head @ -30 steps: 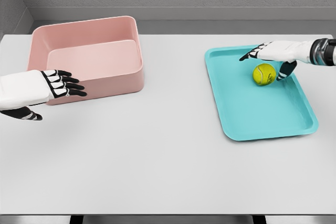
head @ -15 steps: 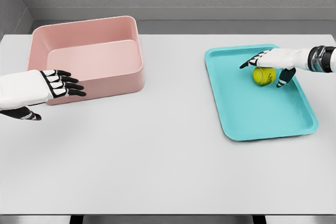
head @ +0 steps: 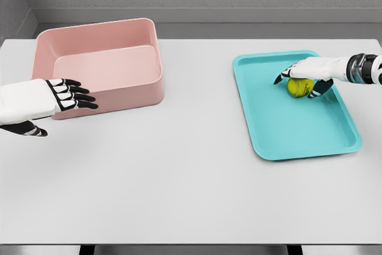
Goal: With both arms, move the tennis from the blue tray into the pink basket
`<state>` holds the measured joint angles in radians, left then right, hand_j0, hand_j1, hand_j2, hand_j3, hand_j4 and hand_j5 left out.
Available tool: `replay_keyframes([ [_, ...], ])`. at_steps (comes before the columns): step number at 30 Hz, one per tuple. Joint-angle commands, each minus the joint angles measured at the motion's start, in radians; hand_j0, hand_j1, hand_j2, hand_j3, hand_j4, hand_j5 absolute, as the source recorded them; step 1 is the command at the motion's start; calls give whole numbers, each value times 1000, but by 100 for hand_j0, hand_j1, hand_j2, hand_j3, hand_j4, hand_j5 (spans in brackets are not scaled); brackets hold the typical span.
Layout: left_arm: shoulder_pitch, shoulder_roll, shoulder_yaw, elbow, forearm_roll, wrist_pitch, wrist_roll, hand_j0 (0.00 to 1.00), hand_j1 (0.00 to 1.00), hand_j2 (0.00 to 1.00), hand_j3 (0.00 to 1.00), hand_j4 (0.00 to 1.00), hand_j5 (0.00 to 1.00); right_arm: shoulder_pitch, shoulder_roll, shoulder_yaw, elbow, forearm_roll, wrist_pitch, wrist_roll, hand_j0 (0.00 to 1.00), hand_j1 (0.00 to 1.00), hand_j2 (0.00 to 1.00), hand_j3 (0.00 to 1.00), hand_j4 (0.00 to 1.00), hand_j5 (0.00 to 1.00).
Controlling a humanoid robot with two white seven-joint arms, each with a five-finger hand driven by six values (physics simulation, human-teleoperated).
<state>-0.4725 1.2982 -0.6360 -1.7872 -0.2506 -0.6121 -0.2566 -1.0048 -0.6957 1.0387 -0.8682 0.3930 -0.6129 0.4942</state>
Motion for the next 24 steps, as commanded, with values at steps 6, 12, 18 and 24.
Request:
replay_keyframes([
  [6, 0, 1, 1, 0, 7, 1, 0, 100, 100, 100, 100, 100, 100, 6, -1, 0, 0, -3, 2, 1, 69, 69, 69, 69, 69, 69],
  [12, -2, 1, 3, 0, 8, 1, 0, 100, 100, 100, 100, 100, 100, 5, -1, -2, -2, -3, 2, 3, 59, 59, 59, 59, 59, 59],
  [18, -2, 1, 3, 0, 8, 1, 0, 100, 100, 100, 100, 100, 100, 3, -1, -8, -3, -5, 2, 3, 51, 51, 51, 51, 51, 51],
  [24, -2, 1, 3, 0, 8, 1, 0, 100, 100, 100, 100, 100, 100, -2, -1, -22, -14, -13, 2, 4, 47, 47, 47, 47, 47, 47],
])
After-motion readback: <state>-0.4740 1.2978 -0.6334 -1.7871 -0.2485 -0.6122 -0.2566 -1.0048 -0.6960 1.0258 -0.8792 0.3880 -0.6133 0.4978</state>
